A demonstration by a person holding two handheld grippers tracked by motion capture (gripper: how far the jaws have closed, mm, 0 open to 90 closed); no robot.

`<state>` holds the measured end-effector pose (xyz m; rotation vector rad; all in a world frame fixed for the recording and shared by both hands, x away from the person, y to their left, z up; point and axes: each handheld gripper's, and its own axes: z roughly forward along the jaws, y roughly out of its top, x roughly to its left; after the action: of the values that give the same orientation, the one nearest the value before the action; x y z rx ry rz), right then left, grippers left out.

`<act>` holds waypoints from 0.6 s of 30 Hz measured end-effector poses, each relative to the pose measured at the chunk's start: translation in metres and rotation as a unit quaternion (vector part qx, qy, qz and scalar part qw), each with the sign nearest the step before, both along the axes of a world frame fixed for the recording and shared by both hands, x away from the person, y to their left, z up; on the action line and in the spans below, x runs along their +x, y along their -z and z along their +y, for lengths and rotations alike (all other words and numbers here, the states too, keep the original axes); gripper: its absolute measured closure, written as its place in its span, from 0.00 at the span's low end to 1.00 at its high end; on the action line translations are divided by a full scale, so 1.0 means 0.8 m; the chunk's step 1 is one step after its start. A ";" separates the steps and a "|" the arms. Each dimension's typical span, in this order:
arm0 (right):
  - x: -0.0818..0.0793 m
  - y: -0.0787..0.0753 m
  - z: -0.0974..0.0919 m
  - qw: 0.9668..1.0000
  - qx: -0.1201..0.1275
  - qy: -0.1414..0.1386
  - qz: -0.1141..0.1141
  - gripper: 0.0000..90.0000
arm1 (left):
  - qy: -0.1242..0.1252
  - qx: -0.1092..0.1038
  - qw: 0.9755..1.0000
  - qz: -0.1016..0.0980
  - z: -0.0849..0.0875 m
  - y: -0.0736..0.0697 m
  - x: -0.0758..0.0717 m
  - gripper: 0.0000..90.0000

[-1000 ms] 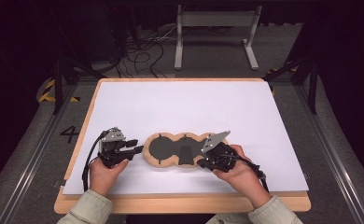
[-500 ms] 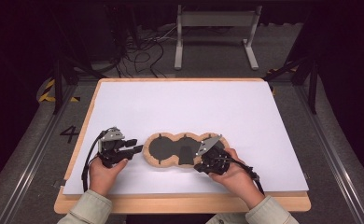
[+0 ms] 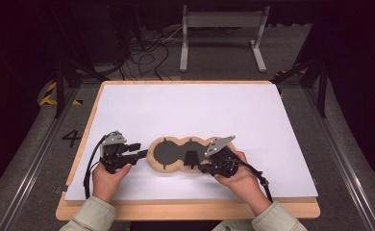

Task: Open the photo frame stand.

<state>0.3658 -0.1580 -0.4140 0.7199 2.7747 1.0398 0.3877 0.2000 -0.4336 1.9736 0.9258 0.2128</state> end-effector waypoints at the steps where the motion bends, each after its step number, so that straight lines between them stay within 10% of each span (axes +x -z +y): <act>1: 0.000 -0.002 -0.001 1.000 0.006 0.002 -0.003 1.00 | 0.001 -0.003 1.000 -0.004 0.001 0.000 0.000 0.57; 9: 0.002 -0.005 -0.012 0.997 0.069 0.033 -0.027 1.00 | 0.001 -0.004 1.000 -0.019 0.001 -0.001 -0.002 0.53; 18: -0.002 -0.017 -0.028 0.997 0.048 0.043 -0.050 0.89 | -0.007 -0.037 0.999 0.011 0.003 -0.004 -0.002 0.49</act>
<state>0.3643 -0.1807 -0.4007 0.7697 2.6002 1.1647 0.3858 0.2027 -0.4301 1.9049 0.9490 0.1621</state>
